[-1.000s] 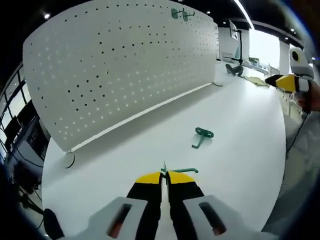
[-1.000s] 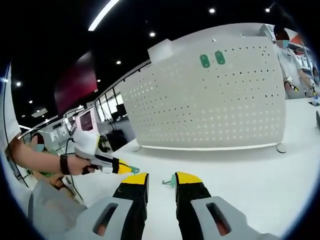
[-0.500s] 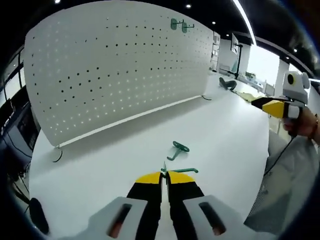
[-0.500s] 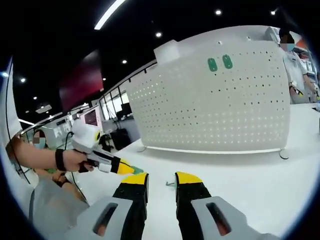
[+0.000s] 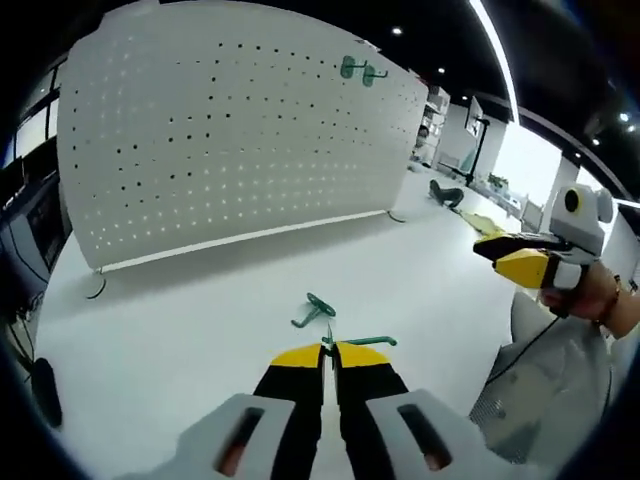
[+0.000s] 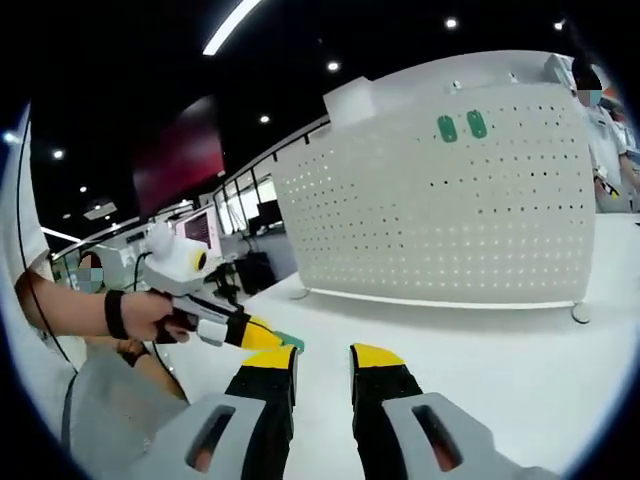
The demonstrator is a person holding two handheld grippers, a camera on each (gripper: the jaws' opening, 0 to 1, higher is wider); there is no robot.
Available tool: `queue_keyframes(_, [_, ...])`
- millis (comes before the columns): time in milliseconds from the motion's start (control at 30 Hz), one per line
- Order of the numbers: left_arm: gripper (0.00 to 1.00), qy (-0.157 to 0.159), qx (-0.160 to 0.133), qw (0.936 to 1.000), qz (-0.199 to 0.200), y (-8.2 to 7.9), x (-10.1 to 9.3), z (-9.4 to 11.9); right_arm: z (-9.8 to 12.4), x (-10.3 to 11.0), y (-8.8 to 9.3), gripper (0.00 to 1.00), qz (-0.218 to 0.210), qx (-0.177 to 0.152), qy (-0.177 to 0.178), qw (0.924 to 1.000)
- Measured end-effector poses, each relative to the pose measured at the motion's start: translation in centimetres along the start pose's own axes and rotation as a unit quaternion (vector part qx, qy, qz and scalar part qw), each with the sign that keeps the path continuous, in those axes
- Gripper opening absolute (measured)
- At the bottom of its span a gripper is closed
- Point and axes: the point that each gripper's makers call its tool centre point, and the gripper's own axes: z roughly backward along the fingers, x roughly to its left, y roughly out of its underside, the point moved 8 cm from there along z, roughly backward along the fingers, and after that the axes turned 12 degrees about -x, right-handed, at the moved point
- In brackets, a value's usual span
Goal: Insert the hook assembly into the mounting plate slot until the hook locks in place.
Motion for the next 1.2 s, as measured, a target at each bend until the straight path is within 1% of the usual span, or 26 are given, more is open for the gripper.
queue_keyframes(67, [0.03, 0.005, -0.005, 0.9997, 0.022, -0.1, -0.6, 0.2, 0.1, 0.2, -0.1, 0.20, 0.003, 0.002, -0.006, 1.0000])
queue_keyframes(267, [0.03, 0.007, -0.015, 0.9992, 0.035, -1.0, -2.0, 1.0, 0.2, 0.5, -0.2, 0.20, -0.003, 0.002, -0.024, 0.9997])
queue_keyframes(500, [0.03, -0.001, -0.010, 0.9980, 0.063, -1.2, -2.7, 1.4, -0.2, 1.5, 0.0, 0.20, -0.003, 0.007, -0.052, 0.9986])
queue_keyframes(600, [0.03, 0.005, -0.013, 0.9963, 0.085, -1.4, -3.3, 1.9, -0.4, 2.0, 0.1, 0.20, 0.003, 0.016, -0.069, 0.9975])
queue_keyframes(700, [0.03, 0.008, -0.010, 0.9951, 0.098, -1.4, -3.6, 2.3, -0.6, 2.4, 0.1, 0.20, 0.010, 0.016, -0.078, 0.9968])
queue_keyframes(800, [0.03, 0.013, -0.005, 0.9943, 0.105, -1.5, -3.8, 2.8, -0.9, 3.1, 0.0, 0.19, 0.019, 0.020, -0.089, 0.9957])
queue_keyframes(867, [0.03, 0.022, -0.002, 0.9917, 0.127, -1.5, -3.9, 3.1, -1.1, 3.6, 0.0, 0.18, 0.024, 0.024, -0.098, 0.9946])
queue_keyframes(933, [0.03, 0.028, -0.006, 0.9896, 0.141, -1.7, -3.9, 3.5, -1.3, 4.3, 0.2, 0.16, 0.034, 0.031, -0.117, 0.9920])
queue_keyframes(967, [0.03, 0.029, -0.007, 0.9900, 0.138, -1.7, -3.9, 3.6, -1.4, 4.6, 0.3, 0.14, 0.034, 0.036, -0.122, 0.9913])
queue_keyframes(1033, [0.03, 0.033, -0.006, 0.9897, 0.139, -1.8, -3.8, 3.9, -1.7, 5.1, 0.3, 0.13, 0.042, 0.037, -0.126, 0.9905])
queue_keyframes(1133, [0.03, 0.053, 0.006, 0.9881, 0.144, -1.7, -3.7, 4.2, -2.1, 5.8, 0.2, 0.13, 0.060, 0.039, -0.124, 0.9897])
queue_keyframes(1200, [0.03, 0.061, 0.013, 0.9875, 0.145, -1.8, -3.6, 4.4, -2.3, 6.3, 0.2, 0.12, 0.064, 0.041, -0.121, 0.9897])
